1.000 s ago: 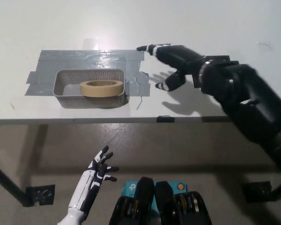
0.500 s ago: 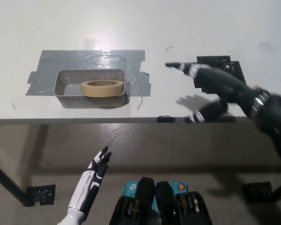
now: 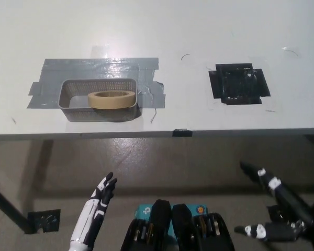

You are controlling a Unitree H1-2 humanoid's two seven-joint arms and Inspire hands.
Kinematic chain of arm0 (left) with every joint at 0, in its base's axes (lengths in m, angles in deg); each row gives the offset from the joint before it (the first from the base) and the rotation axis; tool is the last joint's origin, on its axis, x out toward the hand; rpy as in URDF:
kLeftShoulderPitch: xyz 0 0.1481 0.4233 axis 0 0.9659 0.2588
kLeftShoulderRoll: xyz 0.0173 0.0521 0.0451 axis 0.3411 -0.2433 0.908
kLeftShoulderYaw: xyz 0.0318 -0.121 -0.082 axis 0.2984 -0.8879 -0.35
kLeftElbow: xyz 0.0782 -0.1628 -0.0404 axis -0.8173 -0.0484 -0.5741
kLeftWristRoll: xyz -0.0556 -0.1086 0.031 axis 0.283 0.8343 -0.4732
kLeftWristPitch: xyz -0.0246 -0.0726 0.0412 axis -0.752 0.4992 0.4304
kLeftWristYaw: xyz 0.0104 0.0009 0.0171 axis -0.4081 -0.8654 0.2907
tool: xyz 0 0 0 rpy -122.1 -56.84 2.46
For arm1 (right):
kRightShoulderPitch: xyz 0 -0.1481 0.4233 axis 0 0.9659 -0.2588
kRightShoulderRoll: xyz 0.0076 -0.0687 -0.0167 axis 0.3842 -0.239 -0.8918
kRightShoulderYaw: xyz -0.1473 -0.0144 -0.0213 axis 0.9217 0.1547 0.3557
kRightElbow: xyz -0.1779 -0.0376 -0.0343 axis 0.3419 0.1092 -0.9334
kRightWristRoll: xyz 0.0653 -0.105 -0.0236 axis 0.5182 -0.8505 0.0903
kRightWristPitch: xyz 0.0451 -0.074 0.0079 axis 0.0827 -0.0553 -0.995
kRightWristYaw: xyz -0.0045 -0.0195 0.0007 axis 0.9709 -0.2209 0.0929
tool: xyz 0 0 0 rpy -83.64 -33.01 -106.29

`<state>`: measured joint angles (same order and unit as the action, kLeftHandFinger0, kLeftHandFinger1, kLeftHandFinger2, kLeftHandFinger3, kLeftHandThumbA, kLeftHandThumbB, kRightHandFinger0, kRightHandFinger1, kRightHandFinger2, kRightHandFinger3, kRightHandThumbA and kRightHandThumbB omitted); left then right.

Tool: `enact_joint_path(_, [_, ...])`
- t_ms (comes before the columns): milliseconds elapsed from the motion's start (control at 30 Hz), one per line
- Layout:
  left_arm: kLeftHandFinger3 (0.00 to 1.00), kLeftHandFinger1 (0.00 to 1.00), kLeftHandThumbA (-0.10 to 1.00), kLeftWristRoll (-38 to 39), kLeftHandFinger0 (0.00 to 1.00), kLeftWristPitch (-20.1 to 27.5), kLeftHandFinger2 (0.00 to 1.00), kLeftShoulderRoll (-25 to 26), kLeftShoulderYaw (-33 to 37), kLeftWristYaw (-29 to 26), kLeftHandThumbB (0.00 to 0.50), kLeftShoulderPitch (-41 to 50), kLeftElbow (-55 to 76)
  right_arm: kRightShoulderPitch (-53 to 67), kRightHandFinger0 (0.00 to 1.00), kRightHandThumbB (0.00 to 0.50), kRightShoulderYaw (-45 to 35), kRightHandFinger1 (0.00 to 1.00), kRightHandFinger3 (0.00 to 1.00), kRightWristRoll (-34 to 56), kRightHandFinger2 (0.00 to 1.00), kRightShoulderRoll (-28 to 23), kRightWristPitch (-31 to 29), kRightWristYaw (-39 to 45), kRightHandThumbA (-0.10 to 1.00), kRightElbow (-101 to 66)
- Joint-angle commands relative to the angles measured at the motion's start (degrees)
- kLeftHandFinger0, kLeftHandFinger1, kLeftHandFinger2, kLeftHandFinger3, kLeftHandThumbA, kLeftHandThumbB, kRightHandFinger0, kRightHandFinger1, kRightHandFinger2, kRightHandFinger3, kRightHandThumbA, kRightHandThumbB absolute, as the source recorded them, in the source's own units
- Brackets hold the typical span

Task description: The robot picks the tape placed on the black area with right hand and places it in the small grey container.

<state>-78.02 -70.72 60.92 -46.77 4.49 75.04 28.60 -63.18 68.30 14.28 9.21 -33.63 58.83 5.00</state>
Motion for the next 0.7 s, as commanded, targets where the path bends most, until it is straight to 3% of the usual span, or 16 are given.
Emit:
enact_joint_path(0, [1.0, 1.0, 1.0, 0.9, 1.0, 3.3, 1.0, -0.5, -1.0, -1.3, 0.085, 1.8, 2.0, 1.8, 1.0, 0.197, -1.0, 1.0, 1.0, 2.1, 1.0, 5.4, -12.8, -8.1, 1.0, 7.2])
enact_joint_path(233, [1.0, 1.0, 1.0, 1.5, 1.0, 3.4, 1.0, -0.6, -2.0, -1.6, 0.075, 2.5, 2.0, 1.5, 1.0, 0.191, 1.6, 1.0, 1.0, -2.1, 1.0, 5.6, -18.6, -9.0, 1.0, 14.2])
enact_joint_path(667, [1.0, 1.0, 1.0, 1.9, 1.0, 2.9, 1.0, -0.7, -3.1, -1.0, 0.066, 2.3, 2.2, 1.3, 1.0, 0.212, 3.2, 1.0, 1.0, -3.3, 1.0, 4.2, -20.7, -12.0, 1.0, 15.7])
